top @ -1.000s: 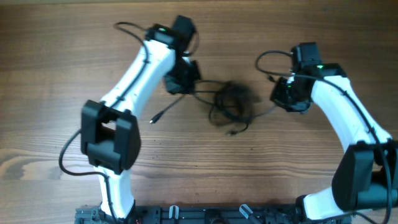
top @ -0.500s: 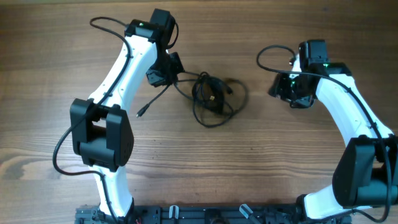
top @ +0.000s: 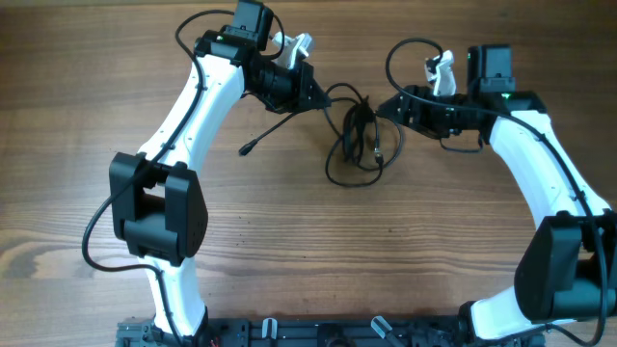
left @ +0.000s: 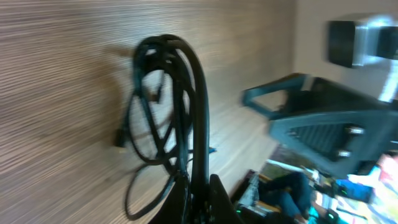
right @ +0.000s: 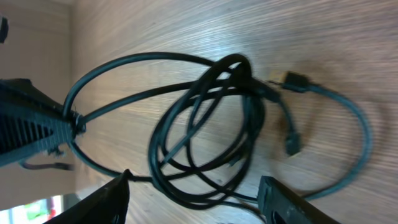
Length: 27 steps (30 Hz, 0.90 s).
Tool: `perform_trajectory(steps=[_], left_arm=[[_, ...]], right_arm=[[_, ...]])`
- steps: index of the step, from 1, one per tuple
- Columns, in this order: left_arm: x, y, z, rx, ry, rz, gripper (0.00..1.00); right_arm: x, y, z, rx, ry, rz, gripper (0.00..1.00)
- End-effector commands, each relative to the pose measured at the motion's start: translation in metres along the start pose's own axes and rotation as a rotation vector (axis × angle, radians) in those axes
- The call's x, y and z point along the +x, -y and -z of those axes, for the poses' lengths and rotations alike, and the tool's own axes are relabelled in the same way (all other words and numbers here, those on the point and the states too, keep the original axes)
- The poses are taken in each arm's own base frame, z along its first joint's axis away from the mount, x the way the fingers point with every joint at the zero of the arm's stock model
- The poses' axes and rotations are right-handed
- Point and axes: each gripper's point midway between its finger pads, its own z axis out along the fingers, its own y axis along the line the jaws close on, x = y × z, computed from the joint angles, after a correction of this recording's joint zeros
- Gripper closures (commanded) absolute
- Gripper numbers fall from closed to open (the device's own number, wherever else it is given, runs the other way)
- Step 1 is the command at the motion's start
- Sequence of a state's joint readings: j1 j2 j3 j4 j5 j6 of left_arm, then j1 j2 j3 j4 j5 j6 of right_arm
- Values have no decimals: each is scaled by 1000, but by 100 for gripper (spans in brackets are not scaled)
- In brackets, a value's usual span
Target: Untangle cables
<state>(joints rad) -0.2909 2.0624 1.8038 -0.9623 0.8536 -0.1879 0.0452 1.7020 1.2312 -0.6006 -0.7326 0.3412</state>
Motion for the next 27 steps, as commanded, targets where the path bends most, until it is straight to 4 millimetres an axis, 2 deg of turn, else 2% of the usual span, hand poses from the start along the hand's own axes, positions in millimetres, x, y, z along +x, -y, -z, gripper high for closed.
perform_trajectory(steps=[1, 4, 11, 18, 22, 27], left_arm=[[3, 31, 7, 154, -15, -19, 96], [2, 31, 7, 154, -15, 1, 96], [2, 31, 7, 153, -15, 2, 96], [2, 31, 7, 153, -15, 2, 96], [2, 31, 7, 153, -15, 2, 96], [2, 31, 6, 153, -16, 1, 96]], right_arm=[[-1, -18, -8, -19, -4, -56, 33], [-1, -29, -15, -29, 2, -24, 33], [2, -23, -26, 48, 14, -63, 36], [0, -4, -36, 114, 19, -105, 49], [-4, 4, -54, 109, 16, -95, 51], [-12, -5, -72, 60, 36, -40, 51]])
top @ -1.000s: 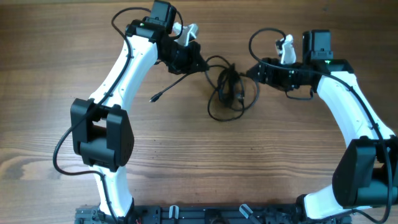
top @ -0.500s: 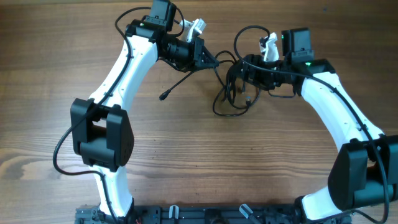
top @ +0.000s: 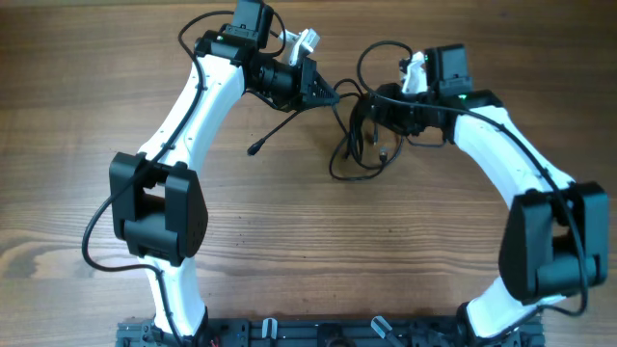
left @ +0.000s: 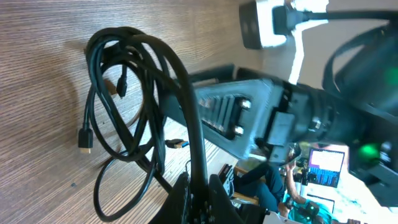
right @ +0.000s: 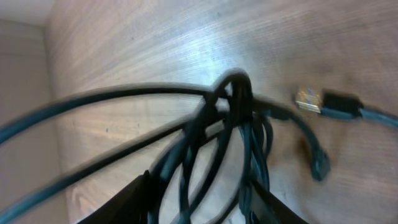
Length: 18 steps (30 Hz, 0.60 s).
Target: Untangle cables
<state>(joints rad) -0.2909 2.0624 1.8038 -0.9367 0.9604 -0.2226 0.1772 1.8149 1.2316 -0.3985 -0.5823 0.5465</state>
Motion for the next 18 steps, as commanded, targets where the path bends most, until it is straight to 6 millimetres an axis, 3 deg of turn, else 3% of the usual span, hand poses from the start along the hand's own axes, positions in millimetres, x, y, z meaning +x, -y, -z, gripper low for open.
perform_trajectory(steps=[1, 5, 8, 9, 11, 15, 18], left_arm=[[2, 13, 4, 46, -3, -14, 96], [2, 13, 4, 46, -3, -14, 96], [2, 13, 4, 45, -2, -14, 96], [2, 12, 4, 42, -1, -14, 96], [2, 11, 4, 35, 1, -14, 96], [-3, 5, 7, 11, 20, -24, 96], [-13, 3, 17, 18, 60, -41, 96]], right_arm=[[-2, -9, -16, -19, 0, 29, 51], [1, -17, -28, -35, -2, 47, 52], [3, -17, -32, -30, -4, 46, 58], [4, -15, -34, -22, -5, 43, 67], [4, -10, -34, 5, -2, 35, 75], [10, 18, -31, 138, -8, -11, 93], [18, 42, -25, 245, -23, -82, 96]])
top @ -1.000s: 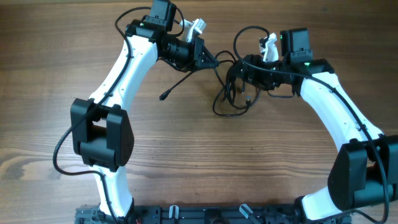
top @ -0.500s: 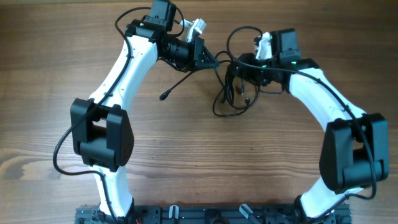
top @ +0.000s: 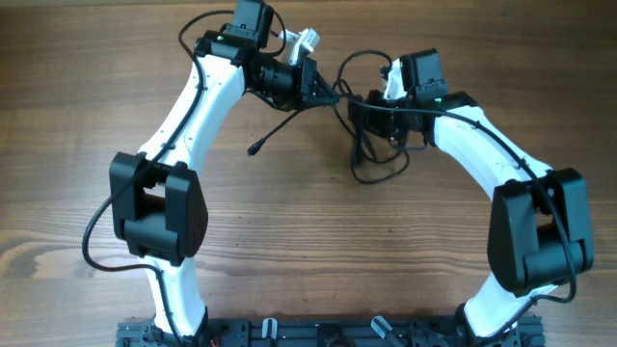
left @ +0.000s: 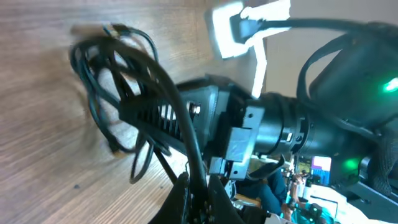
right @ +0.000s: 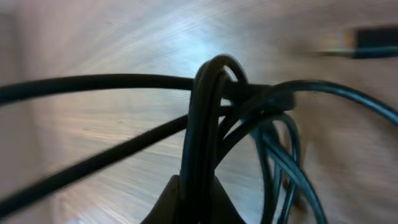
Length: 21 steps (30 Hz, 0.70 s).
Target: Untangle cables
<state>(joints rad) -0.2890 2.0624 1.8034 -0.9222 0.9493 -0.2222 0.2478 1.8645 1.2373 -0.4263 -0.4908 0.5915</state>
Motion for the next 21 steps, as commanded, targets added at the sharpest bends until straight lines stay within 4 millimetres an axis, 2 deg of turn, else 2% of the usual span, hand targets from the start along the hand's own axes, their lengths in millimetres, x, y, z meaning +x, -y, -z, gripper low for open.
perform_trajectory(steps=[1, 3, 6, 14, 16, 18, 19, 21], left_arm=[[-14, 3, 22, 32, 65, -32, 96], [-21, 4, 36, 46, 100, -34, 96], [-31, 7, 71, 62, 176, -52, 96], [-39, 10, 159, 27, 365, -64, 96], [-37, 5, 172, 8, 386, -37, 96], [-33, -4, 176, -20, 386, 8, 96], [-30, -8, 175, -35, 378, 33, 96], [-23, -19, 172, -83, 359, 87, 96]], right_arm=[[-3, 38, -1, 162, 18, -70, 96], [-1, 46, 2, 176, 7, -92, 96], [-1, 61, 6, 193, 7, -136, 96], [-6, 97, 18, 220, 21, -233, 96], [-7, 99, 20, 215, 21, -221, 96], [-9, 98, 21, 201, 20, -222, 96], [-10, 94, 21, 171, 16, -199, 96], [-16, 73, 21, 48, 8, -117, 96]])
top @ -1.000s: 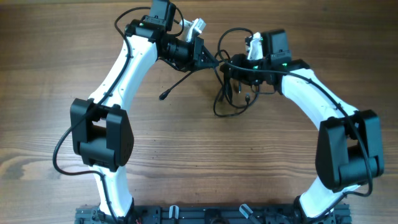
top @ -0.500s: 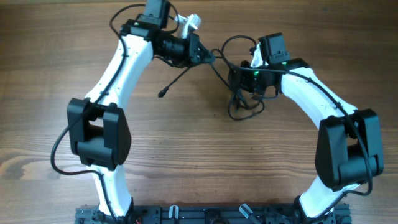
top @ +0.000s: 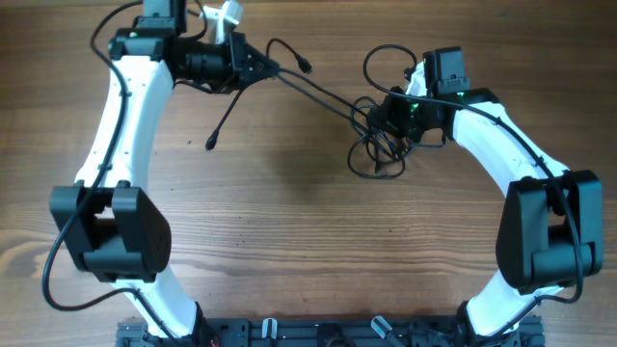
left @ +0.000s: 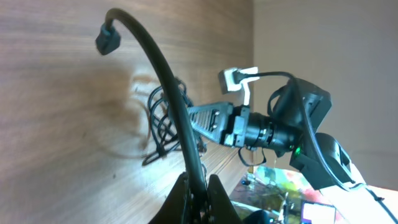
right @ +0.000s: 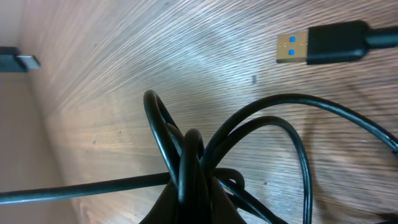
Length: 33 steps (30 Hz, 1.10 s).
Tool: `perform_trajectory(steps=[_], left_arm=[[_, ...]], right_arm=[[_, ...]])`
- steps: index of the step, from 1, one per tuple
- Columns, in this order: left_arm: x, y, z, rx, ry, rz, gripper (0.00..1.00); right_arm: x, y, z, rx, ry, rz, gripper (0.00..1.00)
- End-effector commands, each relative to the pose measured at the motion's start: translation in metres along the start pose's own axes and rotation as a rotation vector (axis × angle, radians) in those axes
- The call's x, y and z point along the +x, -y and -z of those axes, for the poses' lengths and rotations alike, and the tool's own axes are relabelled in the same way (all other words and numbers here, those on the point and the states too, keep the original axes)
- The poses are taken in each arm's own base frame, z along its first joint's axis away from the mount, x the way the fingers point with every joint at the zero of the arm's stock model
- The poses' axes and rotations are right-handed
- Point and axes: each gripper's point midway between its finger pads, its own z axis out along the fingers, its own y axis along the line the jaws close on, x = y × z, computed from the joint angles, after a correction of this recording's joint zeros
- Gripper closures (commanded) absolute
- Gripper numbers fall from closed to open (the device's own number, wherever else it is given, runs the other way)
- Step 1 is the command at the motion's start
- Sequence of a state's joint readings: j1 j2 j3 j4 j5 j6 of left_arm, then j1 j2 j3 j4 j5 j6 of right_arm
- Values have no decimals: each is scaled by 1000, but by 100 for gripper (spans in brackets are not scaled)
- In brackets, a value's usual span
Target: Untangle cables
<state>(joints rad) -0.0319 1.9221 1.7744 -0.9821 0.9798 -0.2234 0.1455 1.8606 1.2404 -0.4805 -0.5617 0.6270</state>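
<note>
A tangle of black cables (top: 378, 152) lies on the wooden table right of centre. My right gripper (top: 379, 114) is shut on a bunch of its loops (right: 189, 155), fingers low in the right wrist view (right: 193, 190). My left gripper (top: 256, 66) is at the far upper left, shut on one black cable (left: 166, 93). That cable runs as a long strand (top: 318, 92) to the tangle. Its short end curls up to a plug (left: 106, 40). A second tail ends at a plug (top: 210, 145) on the table.
A gold USB plug with a blue tongue (right: 293, 47) lies beside the held loops. Another small plug (right: 18, 61) shows at the left edge of the right wrist view. The right arm's own black lead (top: 386, 60) loops above the tangle. A dark rail (top: 318, 333) lines the near table edge.
My left gripper, still shut on its cable, now sits far to the left of where it was. A long strand is stretched between it and the tangle. The right gripper keeps its hold.
First the left gripper held a cable beside the tangle while the right gripper stood open to the tangle's right. Then the right gripper was at the loops, still open, then shut on them. Now the two grippers are far apart with one strand drawn out.
</note>
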Motion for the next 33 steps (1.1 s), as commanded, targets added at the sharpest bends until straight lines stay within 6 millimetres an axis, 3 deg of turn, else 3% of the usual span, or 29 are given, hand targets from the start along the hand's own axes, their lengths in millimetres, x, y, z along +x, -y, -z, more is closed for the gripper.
perform_trajectory(steps=[1, 6, 13, 20, 27, 28, 29, 31, 33], left_arm=[[-11, -3, 48, -100, 118, 4, 96], [3, -15, 38, -205, 78, 31, 96], [20, -4, 13, -234, 9, -1, 96], [53, -10, -11, -405, -84, -4, 96], [74, -5, -30, -489, -121, 15, 95], [75, -7, -31, -516, -115, 30, 92], [77, -9, -32, -552, -106, 42, 83], [80, -8, -36, -576, -109, 25, 43], [81, -9, -37, -594, -106, 14, 19]], right_arm=[[-12, 36, 5, 10, 21, 49, 96], [-28, -10, 32, -178, 89, 144, 96], [-24, -60, 82, -318, 153, 252, 96], [-25, -76, 106, -334, 206, 213, 96], [-28, -73, 107, -319, 216, 168, 96], [-27, -73, 106, -318, 214, 166, 96], [-27, -73, 106, -316, 212, 165, 96], [-26, -71, 106, -312, 207, 161, 96], [-24, -70, 105, -306, 200, 154, 96]])
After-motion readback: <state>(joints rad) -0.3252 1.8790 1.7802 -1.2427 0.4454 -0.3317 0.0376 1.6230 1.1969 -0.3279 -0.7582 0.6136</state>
